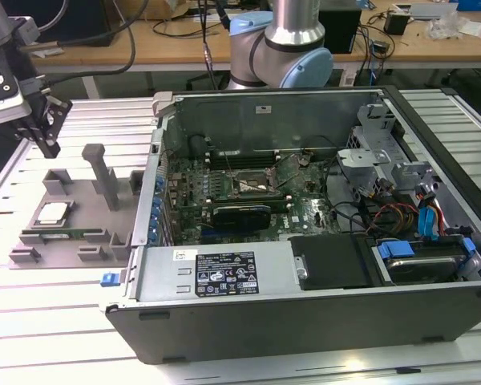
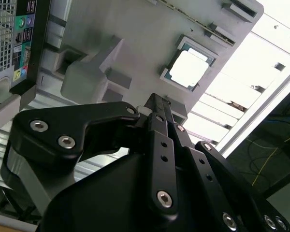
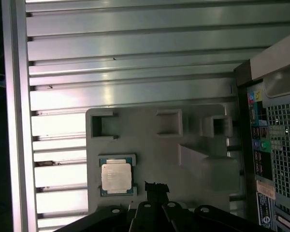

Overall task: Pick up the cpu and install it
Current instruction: 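Pick up the cpu and move it towards the insertion slot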

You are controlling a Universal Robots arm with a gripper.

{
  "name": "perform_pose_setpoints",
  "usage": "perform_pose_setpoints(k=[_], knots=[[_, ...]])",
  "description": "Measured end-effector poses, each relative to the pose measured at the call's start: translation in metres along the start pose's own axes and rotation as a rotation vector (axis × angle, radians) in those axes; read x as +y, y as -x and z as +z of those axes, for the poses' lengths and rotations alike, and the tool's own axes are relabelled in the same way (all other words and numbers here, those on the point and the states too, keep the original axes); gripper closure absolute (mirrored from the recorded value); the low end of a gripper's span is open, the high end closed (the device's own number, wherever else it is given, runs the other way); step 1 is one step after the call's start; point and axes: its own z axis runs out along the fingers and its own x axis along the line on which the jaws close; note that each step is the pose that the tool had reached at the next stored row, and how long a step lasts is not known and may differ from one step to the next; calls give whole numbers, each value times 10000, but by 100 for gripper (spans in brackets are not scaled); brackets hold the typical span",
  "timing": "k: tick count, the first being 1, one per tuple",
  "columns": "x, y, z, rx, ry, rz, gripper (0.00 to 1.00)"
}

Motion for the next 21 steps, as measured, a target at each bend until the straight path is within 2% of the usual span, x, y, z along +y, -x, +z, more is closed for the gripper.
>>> perform_pose_setpoints(k=[1, 5, 14, 16, 19, 21], knots=[[-2, -18, 7, -1, -1, 0, 89], [-22, -134, 118, -3, 1, -1, 89], [-51, -277, 322, -2, -1, 0, 89], [-65, -343, 410, -3, 0, 0, 89], [-151, -369, 534, -2, 0, 0, 89], [-194, -372, 580, -3, 0, 0, 89]])
